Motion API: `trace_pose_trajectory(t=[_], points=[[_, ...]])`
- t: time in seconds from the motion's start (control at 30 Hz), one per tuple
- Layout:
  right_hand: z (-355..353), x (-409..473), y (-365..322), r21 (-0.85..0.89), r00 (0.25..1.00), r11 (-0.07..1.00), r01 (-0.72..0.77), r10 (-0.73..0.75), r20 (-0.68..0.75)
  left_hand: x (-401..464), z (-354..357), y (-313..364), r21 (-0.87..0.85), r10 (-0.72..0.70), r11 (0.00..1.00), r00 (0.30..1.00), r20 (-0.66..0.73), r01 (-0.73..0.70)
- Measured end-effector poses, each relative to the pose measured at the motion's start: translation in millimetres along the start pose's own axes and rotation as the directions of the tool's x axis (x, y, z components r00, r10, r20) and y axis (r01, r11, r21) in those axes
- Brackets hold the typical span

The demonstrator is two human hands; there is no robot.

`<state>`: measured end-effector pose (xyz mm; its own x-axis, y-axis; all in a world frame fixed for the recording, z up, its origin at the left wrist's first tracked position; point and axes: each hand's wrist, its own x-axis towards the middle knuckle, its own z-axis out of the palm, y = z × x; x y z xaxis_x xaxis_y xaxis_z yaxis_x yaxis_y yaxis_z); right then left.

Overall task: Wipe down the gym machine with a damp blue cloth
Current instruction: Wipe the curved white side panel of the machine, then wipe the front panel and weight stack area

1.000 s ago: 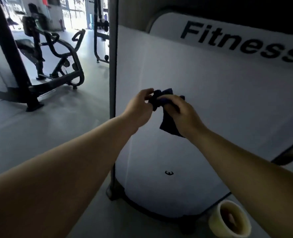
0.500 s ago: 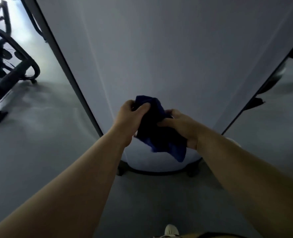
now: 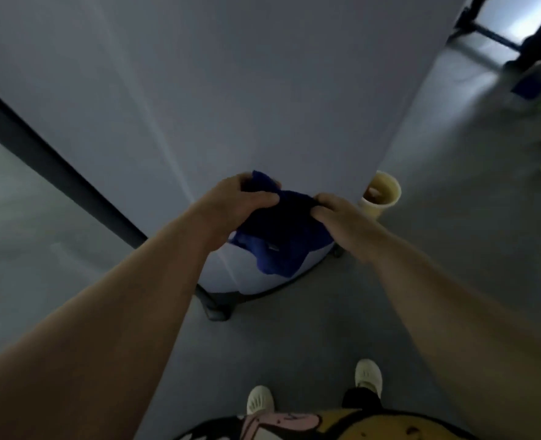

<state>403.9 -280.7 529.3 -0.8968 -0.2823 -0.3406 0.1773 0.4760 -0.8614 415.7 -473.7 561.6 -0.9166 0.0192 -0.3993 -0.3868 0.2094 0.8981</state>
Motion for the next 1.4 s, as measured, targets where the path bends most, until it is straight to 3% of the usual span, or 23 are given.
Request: trace_pose_trajectory(t=[0.07, 0.17, 0.23, 0.33, 0.37, 0.43, 0.5, 0.6, 0.67, 0.77, 0.9, 0.97, 1.03, 1.1, 1.13, 1.27, 1.33, 1.4], points=[[15, -23, 14, 0.053, 0.994, 0.998, -0.031, 0.036, -0.106, 3, 0, -3, 0.118, 0.017, 0.992, 0.987, 0.158, -0.036], [18, -57, 35, 0.044, 0.969, 0.998, -0.040, 0.050, -0.243, 4, 15, -2, 0.345, -0.082, 0.936, 0.909, 0.408, -0.070], [14, -83, 44, -0.002, 0.939, 0.998, -0.062, 0.058, -0.339, 3, 29, -1, 0.523, -0.090, 0.831, 0.883, 0.461, -0.189], [15, -120, 58, -0.043, 0.862, 0.988, -0.148, 0.108, -0.495, -2, 54, -3, 0.686, -0.048, 0.586, 0.827, 0.560, -0.430], [18, -134, 61, -0.048, 0.839, 0.982, -0.184, 0.132, -0.529, -8, 62, -6, 0.674, -0.016, 0.548, 0.799, 0.601, -0.496], [27, -159, 65, -0.057, 0.821, 0.967, -0.249, 0.180, -0.542, -18, 74, -13, 0.565, 0.135, 0.571, 0.747, 0.651, -0.596], [44, -187, 65, -0.057, 0.783, 0.961, -0.271, 0.185, -0.593, -35, 79, -23, 0.439, 0.256, 0.559, 0.650, 0.716, -0.703], [69, -216, 67, -0.039, 0.672, 0.959, -0.281, 0.167, -0.721, -55, 75, -28, 0.451, 0.133, 0.254, 0.493, 0.860, -0.856], [96, -233, 64, -0.029, 0.627, 0.926, -0.378, 0.232, -0.744, -68, 68, -30, 0.432, 0.055, 0.073, 0.436, 0.898, -0.899], [136, -258, 46, 0.091, 0.518, 0.929, -0.359, 0.280, -0.808, -92, 53, -34, 0.374, 0.085, 0.030, 0.375, 0.923, -0.927], [176, -274, 5, 0.254, 0.410, 0.906, -0.340, 0.385, -0.827, -112, 15, -25, 0.293, 0.093, 0.158, 0.310, 0.946, -0.943], [195, -268, -14, 0.293, 0.353, 0.895, -0.338, 0.409, -0.842, -115, -4, -16, 0.269, 0.017, 0.155, 0.275, 0.961, -0.951], [213, -254, -36, 0.307, 0.271, 0.892, -0.332, 0.402, -0.875, -114, -21, -9, 0.282, -0.047, 0.004, 0.281, 0.958, -0.959], [232, -233, -60, 0.318, 0.199, 0.894, -0.315, 0.390, -0.899, -109, -40, -4, 0.322, -0.022, -0.142, 0.328, 0.944, -0.936], [240, -223, -72, 0.326, 0.167, 0.899, -0.292, 0.383, -0.908, -107, -50, -1, 0.361, -0.003, -0.147, 0.365, 0.931, -0.921], [266, -194, -117, 0.349, 0.049, 0.905, -0.241, 0.371, -0.927, -105, -87, 17, 0.480, -0.068, 0.016, 0.478, 0.876, -0.877], [277, -187, -137, 0.311, 0.024, 0.915, -0.256, 0.328, -0.945, -108, -103, 23, 0.523, -0.124, 0.190, 0.508, 0.853, -0.831], [291, -181, -156, 0.271, 0.053, 0.917, -0.292, 0.299, -0.953, -114, -115, 23, 0.537, -0.158, 0.410, 0.522, 0.838, -0.737]])
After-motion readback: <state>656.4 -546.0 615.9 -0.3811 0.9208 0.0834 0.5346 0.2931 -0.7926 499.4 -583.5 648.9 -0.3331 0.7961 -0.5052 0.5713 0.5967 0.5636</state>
